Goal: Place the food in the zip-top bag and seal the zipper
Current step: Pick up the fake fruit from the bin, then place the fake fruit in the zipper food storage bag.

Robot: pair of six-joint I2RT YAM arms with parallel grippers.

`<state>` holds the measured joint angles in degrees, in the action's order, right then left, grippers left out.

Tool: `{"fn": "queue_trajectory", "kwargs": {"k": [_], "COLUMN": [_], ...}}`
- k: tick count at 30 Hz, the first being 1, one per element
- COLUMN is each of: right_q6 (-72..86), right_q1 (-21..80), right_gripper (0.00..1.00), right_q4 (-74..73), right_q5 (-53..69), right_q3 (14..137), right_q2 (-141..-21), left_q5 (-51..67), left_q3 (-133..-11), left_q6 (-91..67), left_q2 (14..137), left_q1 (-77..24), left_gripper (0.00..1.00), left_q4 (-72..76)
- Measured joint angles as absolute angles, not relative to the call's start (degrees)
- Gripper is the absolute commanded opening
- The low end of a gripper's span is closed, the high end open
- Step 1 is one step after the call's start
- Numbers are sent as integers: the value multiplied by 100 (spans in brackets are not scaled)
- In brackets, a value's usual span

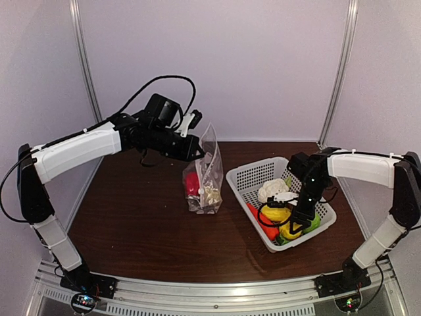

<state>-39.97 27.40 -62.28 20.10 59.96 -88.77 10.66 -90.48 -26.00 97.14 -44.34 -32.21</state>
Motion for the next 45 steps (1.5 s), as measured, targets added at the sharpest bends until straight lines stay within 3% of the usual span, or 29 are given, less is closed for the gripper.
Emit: {"fn": "queue_trajectory", "kwargs": {"k": [10,19,23,34,45], "right_q6": [-3992,-3806,-3225,-1343,-917], "right_q1": [2740,2746,2805,3216,3437], "right_gripper": [42,42,45,46,46], "right_q4": [-6681,-6751,-6047,-3610,-3387], "right_q5": [1881,3155,3780,4934,5203], "right_q3": [7111,8696,9411,9929,9944], "right_q2": [-8097,-8281,-8525,-9131,-9843], "left_q5": [1219,1525,1612,1756,1763], "left_q3": [-9037,-9039,-9043,-9067,-9139], "left_q6": [-2602,-2657,-2694,-2880,-2950], "left_q2": [9776,9988,10064,10154,10121], "left_q1": [-4434,-4436,-4436,-4473,-4475], "left_gripper": [0,0,0,0,0], "left_q4": [-3173,-3092,-3024,-2871,-2932]}}
